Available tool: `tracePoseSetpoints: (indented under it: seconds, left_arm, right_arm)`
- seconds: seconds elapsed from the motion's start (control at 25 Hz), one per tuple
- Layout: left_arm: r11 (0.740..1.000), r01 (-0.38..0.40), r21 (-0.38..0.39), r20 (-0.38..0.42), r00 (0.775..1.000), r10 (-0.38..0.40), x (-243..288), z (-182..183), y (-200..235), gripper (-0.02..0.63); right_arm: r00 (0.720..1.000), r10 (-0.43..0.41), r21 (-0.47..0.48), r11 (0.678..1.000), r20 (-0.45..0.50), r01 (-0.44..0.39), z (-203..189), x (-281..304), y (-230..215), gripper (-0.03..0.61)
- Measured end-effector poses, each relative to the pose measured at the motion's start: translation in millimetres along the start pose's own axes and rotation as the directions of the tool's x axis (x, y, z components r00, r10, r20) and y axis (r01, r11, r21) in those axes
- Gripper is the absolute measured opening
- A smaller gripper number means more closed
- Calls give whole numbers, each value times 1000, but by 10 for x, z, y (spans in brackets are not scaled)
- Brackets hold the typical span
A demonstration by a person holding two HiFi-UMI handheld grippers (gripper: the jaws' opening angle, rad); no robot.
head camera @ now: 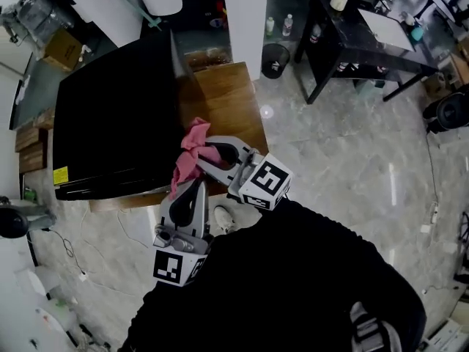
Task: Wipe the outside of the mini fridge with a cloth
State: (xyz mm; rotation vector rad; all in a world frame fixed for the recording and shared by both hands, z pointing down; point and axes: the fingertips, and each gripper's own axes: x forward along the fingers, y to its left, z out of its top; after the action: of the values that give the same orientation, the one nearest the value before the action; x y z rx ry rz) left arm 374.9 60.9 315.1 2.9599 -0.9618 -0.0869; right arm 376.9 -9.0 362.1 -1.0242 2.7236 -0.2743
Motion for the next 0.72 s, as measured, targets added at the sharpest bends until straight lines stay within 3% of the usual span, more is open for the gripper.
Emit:
tracePoseSetpoints:
  seconds: [0.16, 0.28, 0.44, 0.6, 0.72]
  left_arm:
    - [994, -108, -7, -11, 994, 107, 327, -28, 113, 6]
    - [986, -161, 35, -61, 985, 163, 542, -101, 96, 6]
    - [973, -230, 36, -98, 968, 233, 850, -196, 136, 6]
    - [955, -295, 16, -45, 954, 295, 1141, -230, 242, 6]
    - [940, -341, 10, -48, 939, 341, 1304, -323, 322, 6]
  right_arm:
    - [996, 85, 64, 994, -4, -84, -51, 155, -320, 100]
    - [987, 156, 91, 984, -26, -153, -42, 284, -558, 100]
    - [971, 235, 109, 967, -47, -229, 9, 509, -925, 101]
    - [968, 249, 94, 965, -42, -244, 48, 679, -1288, 101]
    - [970, 240, 101, 967, -37, -235, 65, 817, -1578, 101]
